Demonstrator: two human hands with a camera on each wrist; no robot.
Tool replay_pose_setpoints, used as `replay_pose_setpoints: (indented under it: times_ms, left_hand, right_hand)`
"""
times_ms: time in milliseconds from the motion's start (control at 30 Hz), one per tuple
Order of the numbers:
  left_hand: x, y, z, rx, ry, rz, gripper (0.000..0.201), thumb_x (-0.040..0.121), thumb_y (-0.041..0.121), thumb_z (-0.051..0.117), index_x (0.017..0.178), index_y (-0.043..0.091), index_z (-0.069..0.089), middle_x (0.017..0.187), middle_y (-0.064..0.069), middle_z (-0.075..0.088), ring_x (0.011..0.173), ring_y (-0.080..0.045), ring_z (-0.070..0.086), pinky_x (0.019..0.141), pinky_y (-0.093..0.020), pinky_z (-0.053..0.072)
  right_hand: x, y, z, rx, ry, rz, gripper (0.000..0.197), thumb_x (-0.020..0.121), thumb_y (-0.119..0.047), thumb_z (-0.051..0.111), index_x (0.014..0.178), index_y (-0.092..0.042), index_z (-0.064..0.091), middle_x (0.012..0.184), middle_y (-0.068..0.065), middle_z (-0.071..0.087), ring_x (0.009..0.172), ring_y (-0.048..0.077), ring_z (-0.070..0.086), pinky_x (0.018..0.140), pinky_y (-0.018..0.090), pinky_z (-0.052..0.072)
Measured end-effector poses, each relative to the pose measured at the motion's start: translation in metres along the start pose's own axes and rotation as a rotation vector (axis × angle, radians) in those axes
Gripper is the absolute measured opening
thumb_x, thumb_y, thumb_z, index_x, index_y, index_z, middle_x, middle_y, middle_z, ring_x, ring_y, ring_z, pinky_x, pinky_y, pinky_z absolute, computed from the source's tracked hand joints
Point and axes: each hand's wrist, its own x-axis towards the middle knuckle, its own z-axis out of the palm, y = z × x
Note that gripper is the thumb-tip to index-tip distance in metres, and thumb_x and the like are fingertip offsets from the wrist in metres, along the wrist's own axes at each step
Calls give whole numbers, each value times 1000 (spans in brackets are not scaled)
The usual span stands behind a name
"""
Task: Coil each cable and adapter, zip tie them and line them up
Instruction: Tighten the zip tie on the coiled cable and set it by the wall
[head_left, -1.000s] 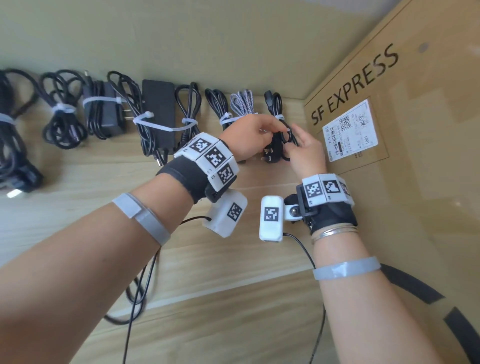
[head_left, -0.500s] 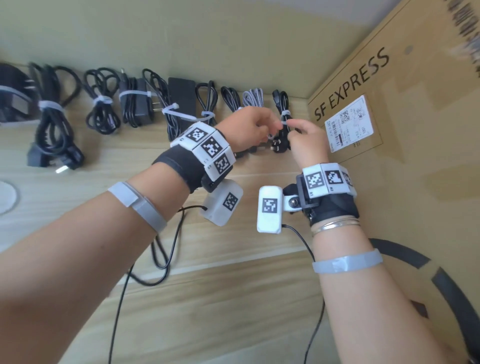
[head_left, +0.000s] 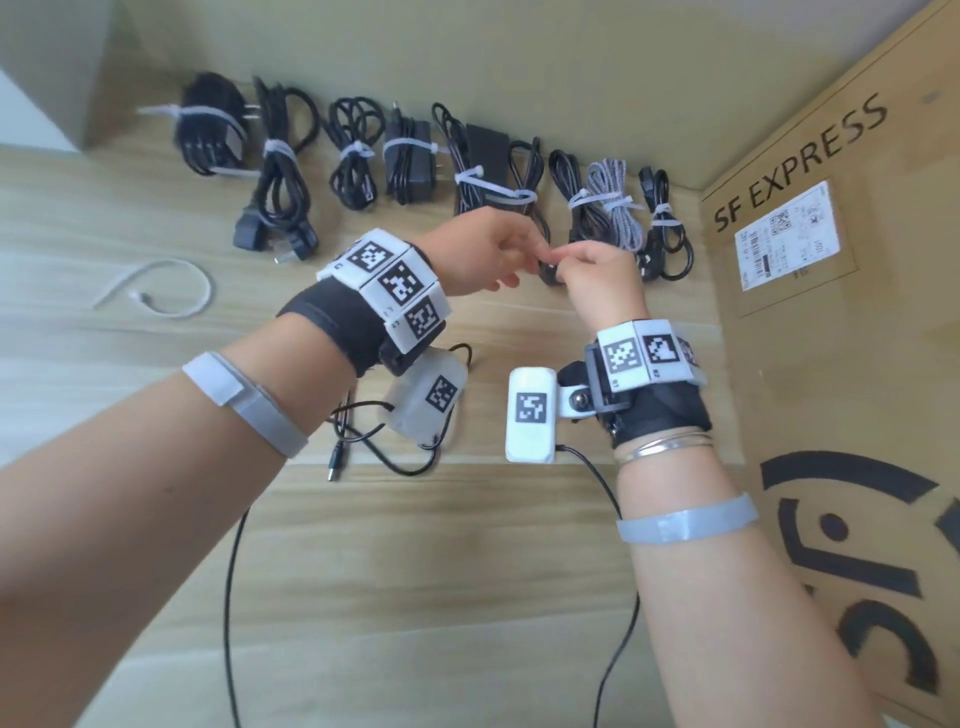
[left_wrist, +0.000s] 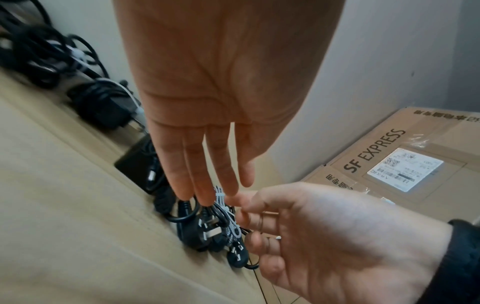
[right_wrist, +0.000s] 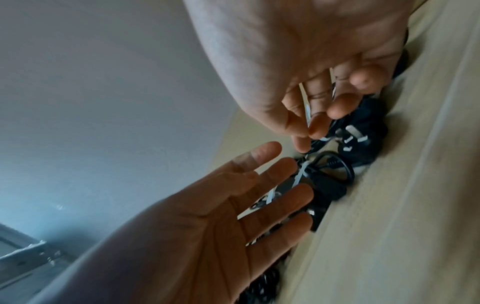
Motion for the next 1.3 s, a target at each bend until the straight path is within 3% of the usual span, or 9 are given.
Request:
replay_pose_setpoints:
  times_ms: [333, 500, 600, 667, 767, 933, 1033, 1133, 1300]
  left_hand:
    - [-63, -49, -26, -3, 69, -146, 23, 94, 6, 39, 96, 16, 59, 100, 0, 62, 92, -18, 63, 86, -35, 54]
    - [-82, -71, -39, -8, 141, -229, 20, 91, 3, 39, 88, 14, 56, 90, -4, 61, 83, -19, 63, 80, -33, 56]
    - [-91, -81, -42, 26, 122, -264, 13, 91, 6, 44, 91, 14, 55, 87, -3, 60, 80, -19, 62, 79, -32, 55]
    - [-96, -87, -43, 58, 89, -273, 10, 90, 8, 48, 94, 14, 55, 95, -6, 61, 81, -21, 63, 80, -33, 55]
    - [-102, -93, -43, 75, 61, -281, 10, 87, 15, 55, 97, 13, 55, 101, -6, 59, 76, -22, 61, 79, -34, 52]
    - [-105, -106, -42, 133, 18, -303, 21, 89, 9, 52, 109, 12, 57, 110, -6, 61, 64, -8, 55, 64, -17, 44]
    - [-107, -109, -41, 206, -122, -315, 28, 90, 14, 54, 118, 15, 55, 117, -4, 61, 84, -17, 61, 75, -23, 47]
    - [-107, -111, -40, 320, -238, -303, 39, 88, 19, 60, 125, 15, 52, 121, -1, 60, 105, -19, 57, 91, -28, 42]
    - [-100, -111, -38, 358, -246, -321, 40, 85, 23, 64, 122, 13, 52, 111, 1, 59, 91, -13, 52, 70, -21, 42]
  right_hand:
    - [-48, -20, 71, -46, -210, -33, 20, 88, -14, 54, 101, -21, 67, 94, -6, 62, 92, 12, 55, 78, 21, 37]
    - [-63, -29, 103, -94, -322, -65, 11, 83, -16, 64, 89, -25, 66, 95, -4, 67, 94, 13, 61, 81, 22, 43]
    - [-67, -31, 117, -142, -439, -90, 20, 79, -15, 69, 95, -27, 65, 91, -4, 67, 95, 18, 63, 89, 30, 48]
    - [-67, -34, 121, -238, -474, -132, 35, 80, -12, 69, 111, -26, 62, 79, -9, 59, 89, 18, 59, 80, 28, 45]
    - [-65, -33, 125, -393, -462, -180, 40, 81, -11, 69, 117, -27, 61, 81, -4, 53, 84, 16, 51, 72, 22, 37]
    - [-60, -25, 135, -501, -417, -219, 19, 80, -10, 69, 84, -29, 65, 86, -4, 53, 84, 17, 51, 71, 22, 33]
    - [-57, -21, 137, -503, -353, -270, 19, 82, -8, 67, 80, -27, 65, 86, -2, 44, 87, 20, 47, 73, 24, 34]
    - [-55, -19, 133, -512, -285, -293, 14, 88, -14, 62, 84, -27, 67, 102, 2, 47, 101, 25, 43, 85, 25, 33]
    - [-51, -20, 128, -526, -308, -298, 13, 93, -14, 54, 88, -26, 59, 101, 0, 58, 106, 27, 47, 89, 30, 35]
